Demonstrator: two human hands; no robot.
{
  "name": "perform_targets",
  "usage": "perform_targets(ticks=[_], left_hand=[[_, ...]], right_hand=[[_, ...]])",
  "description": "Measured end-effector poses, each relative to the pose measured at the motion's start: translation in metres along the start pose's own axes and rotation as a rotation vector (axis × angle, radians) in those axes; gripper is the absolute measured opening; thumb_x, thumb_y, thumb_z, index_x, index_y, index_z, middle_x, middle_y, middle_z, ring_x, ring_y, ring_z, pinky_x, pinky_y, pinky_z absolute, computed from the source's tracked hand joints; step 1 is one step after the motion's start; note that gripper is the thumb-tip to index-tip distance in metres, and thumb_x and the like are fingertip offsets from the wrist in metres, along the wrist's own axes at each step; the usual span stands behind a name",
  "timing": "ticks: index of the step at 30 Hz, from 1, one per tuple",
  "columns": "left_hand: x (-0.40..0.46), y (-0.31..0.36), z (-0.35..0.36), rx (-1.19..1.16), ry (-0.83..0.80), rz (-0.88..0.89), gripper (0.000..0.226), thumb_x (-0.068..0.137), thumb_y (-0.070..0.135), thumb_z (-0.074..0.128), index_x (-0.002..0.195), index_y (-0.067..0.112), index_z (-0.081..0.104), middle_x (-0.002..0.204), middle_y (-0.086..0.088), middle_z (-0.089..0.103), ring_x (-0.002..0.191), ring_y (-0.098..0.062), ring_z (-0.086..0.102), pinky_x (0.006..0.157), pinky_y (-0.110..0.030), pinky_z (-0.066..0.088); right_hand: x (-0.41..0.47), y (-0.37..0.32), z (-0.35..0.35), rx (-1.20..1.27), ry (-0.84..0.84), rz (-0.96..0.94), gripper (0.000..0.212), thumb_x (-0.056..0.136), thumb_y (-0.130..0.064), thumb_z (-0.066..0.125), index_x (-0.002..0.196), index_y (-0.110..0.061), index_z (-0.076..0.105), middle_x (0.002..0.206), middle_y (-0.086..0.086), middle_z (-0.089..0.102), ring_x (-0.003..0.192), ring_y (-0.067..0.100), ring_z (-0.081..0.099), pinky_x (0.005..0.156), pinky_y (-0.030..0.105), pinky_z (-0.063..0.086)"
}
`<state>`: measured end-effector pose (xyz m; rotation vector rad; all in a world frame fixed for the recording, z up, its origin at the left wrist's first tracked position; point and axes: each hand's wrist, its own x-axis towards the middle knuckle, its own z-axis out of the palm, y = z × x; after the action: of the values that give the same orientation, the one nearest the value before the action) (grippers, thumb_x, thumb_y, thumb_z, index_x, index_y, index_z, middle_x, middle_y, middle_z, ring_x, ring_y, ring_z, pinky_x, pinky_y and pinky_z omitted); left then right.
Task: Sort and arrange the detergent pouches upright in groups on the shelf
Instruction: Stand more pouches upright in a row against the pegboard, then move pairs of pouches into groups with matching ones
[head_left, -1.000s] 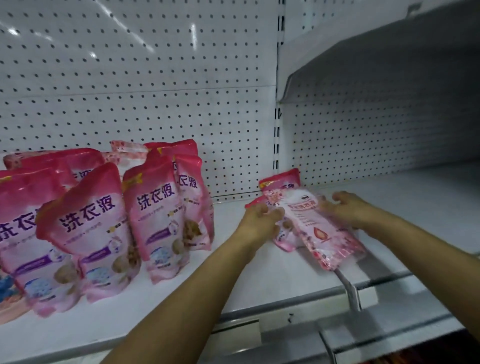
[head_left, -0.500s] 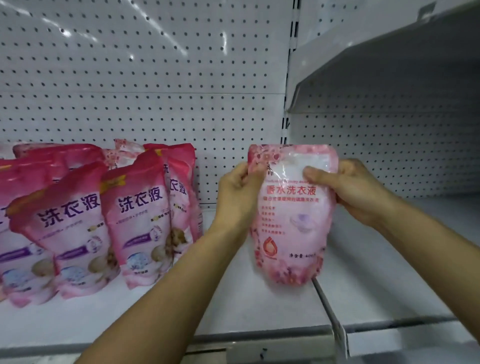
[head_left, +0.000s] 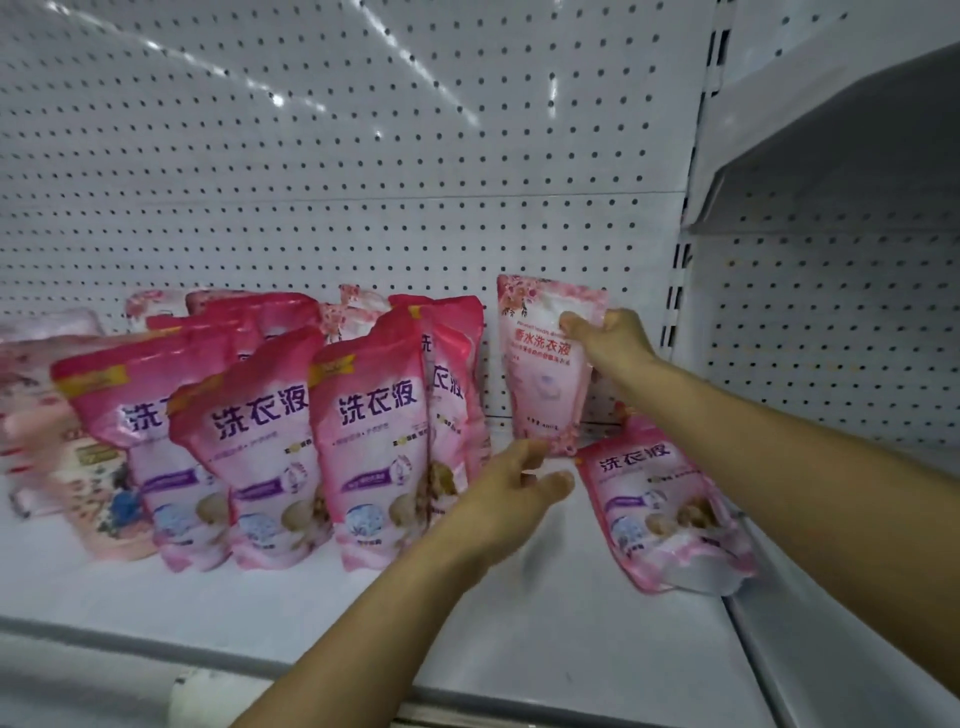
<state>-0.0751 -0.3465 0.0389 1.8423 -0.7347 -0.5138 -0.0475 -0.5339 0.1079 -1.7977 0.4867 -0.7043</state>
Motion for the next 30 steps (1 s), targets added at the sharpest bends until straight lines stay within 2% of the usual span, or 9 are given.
perform_targets(ticks=[2,5,6,10,15,17,21,26,30], left_hand=[[0.005,-0.001,0.008,0.028,-0.051,-0.031,0.05,0.099,0.035,0.055,0.146,0.027,0.041,0.146,0.007,0.043,0.129,-0.013,0.044,0.105,-0.029,0.037],[0.014,-0.001,0.02,0.042,-0.103,-0.093,0.053,0.098,0.036,0.057,0.147,0.026,0.04,0.152,0.004,0.04,0.133,-0.017,0.044,0.104,-0.03,0.039],[0.017,-0.001,0.025,0.029,-0.121,-0.119,0.052,0.098,0.035,0.058,0.146,0.026,0.04,0.152,0.003,0.04,0.132,-0.019,0.046,0.102,-0.029,0.04],[0.035,0.003,0.045,-0.23,-0.113,-0.234,0.039,0.096,0.025,0.062,0.131,0.018,0.046,0.116,0.001,0.06,0.097,-0.015,0.061,0.094,-0.034,0.05],[0.055,0.008,0.06,-0.648,-0.026,-0.413,0.003,0.097,0.01,0.058,0.094,0.012,0.056,0.063,-0.004,0.07,0.07,-0.02,0.064,0.074,-0.038,0.057],[0.058,0.007,0.065,-0.696,-0.016,-0.428,0.001,0.096,0.01,0.059,0.095,0.01,0.057,0.064,-0.009,0.067,0.065,-0.02,0.061,0.067,-0.034,0.054],[0.063,0.002,0.068,-0.665,0.03,-0.448,0.013,0.093,0.021,0.065,0.089,0.011,0.059,0.061,-0.006,0.058,0.045,-0.014,0.049,0.04,-0.019,0.037],[0.066,0.001,0.075,-0.747,0.048,-0.498,0.043,0.089,0.049,0.066,0.064,0.016,0.056,0.049,0.001,0.049,0.042,-0.01,0.038,0.045,-0.018,0.033],[0.062,0.005,0.083,-0.871,0.135,-0.423,0.029,0.087,0.034,0.073,0.098,0.007,0.067,0.074,-0.007,0.069,0.057,-0.02,0.061,0.062,-0.031,0.054]], right_hand=[[0.003,0.01,0.001,-0.023,-0.074,0.075,0.025,0.097,-0.024,0.056,0.113,-0.006,0.065,0.113,0.011,0.069,0.072,0.01,0.061,0.06,0.023,0.049],[-0.003,0.012,-0.021,-0.164,-0.214,0.115,0.039,0.098,-0.032,0.053,0.131,-0.009,0.055,0.129,0.006,0.061,0.103,0.021,0.06,0.093,0.036,0.049],[-0.006,0.015,-0.033,-0.292,-0.257,0.12,0.045,0.098,-0.035,0.053,0.135,-0.01,0.051,0.13,0.005,0.057,0.11,0.023,0.056,0.095,0.035,0.045],[-0.022,0.053,-0.076,-0.69,-0.237,0.261,0.056,0.089,-0.039,0.065,0.131,-0.004,0.051,0.121,0.011,0.059,0.107,0.026,0.057,0.089,0.033,0.047],[-0.032,0.071,-0.082,-0.17,-0.087,0.42,0.026,0.084,-0.012,0.073,0.106,-0.002,0.063,0.067,0.007,0.056,0.055,0.016,0.05,0.048,0.027,0.041],[-0.039,0.068,-0.081,-0.138,-0.103,0.464,0.006,0.089,-0.009,0.066,0.093,-0.005,0.064,0.053,0.005,0.052,0.044,0.014,0.044,0.04,0.023,0.035],[-0.048,0.072,-0.089,-0.256,-0.114,0.48,0.026,0.09,-0.014,0.065,0.066,-0.007,0.058,0.036,-0.002,0.044,0.03,0.009,0.034,0.033,0.016,0.025],[-0.054,0.076,-0.099,-0.238,-0.226,0.541,0.038,0.093,-0.019,0.058,0.056,-0.01,0.053,0.036,-0.002,0.041,0.026,0.007,0.024,0.035,0.01,0.016],[-0.055,0.065,-0.117,-0.151,-0.351,0.514,0.037,0.094,-0.019,0.056,0.059,-0.01,0.062,0.04,-0.001,0.046,0.026,0.005,0.024,0.036,0.008,0.014]])
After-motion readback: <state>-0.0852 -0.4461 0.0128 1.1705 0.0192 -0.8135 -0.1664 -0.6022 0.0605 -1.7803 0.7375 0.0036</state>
